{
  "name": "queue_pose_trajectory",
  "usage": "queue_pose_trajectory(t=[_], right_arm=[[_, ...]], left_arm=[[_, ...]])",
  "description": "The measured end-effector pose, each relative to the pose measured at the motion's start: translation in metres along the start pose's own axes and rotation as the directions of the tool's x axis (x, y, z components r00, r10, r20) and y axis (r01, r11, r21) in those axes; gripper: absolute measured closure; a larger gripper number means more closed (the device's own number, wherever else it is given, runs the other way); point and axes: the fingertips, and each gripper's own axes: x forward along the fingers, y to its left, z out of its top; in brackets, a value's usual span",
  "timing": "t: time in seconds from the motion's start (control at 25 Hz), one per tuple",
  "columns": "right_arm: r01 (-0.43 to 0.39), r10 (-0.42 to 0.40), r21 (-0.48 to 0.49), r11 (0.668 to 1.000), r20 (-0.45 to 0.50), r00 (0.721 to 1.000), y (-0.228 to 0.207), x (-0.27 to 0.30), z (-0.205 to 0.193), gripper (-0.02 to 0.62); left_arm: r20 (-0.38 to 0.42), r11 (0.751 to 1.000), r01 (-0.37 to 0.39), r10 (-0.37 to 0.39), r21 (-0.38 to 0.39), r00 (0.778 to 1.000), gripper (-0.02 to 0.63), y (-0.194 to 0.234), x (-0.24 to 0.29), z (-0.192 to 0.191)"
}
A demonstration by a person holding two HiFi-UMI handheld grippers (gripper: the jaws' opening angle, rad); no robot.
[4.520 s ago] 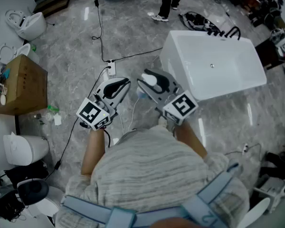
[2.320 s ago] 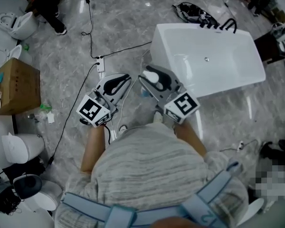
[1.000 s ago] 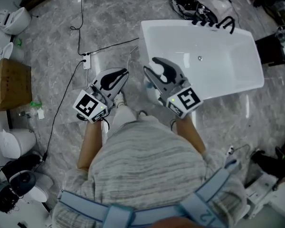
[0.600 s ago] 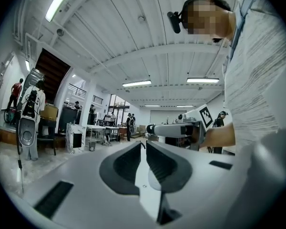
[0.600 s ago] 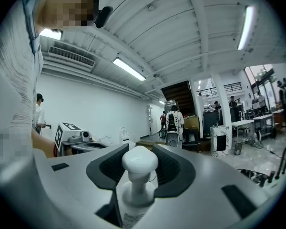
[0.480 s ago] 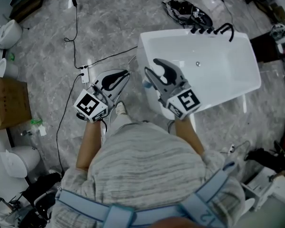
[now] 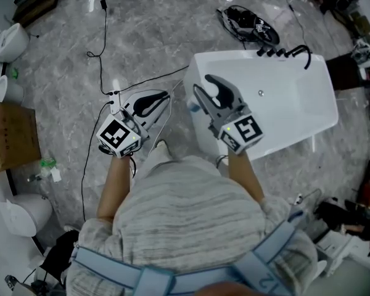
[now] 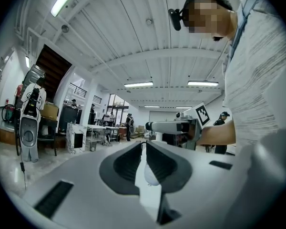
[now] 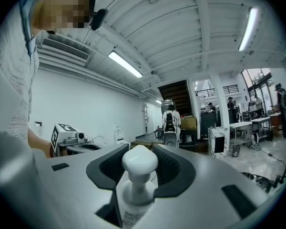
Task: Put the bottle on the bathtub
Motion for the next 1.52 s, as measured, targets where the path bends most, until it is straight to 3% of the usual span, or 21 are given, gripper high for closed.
queue_pose_trajectory(t=[0.44, 1.16, 1.52], right_arm=[[-0.042, 0.042, -0.011, 0.999, -0.011, 0.999, 0.005, 0.048, 0.004, 0.436], [-0.018, 0.02, 0.02, 1.0, -0.083, 0.996, -0.122, 0.111, -0.036, 0.436], [0.062, -0.048, 0.061, 0.996, -0.208, 0.977, -0.2, 0.125, -0.097, 0.437]], left_arm=[[0.007, 1.0, -0.021, 0.021, 0.005, 1.0, 0.588, 0.041, -0.011, 0.0], [-0.042, 0.999, 0.02, -0.021, -0.03, 0.999, 0.588, 0.13, 0.102, -0.016], [-0.078, 0.998, 0.008, -0.013, -0.064, 0.997, 0.588, 0.164, 0.144, -0.033]])
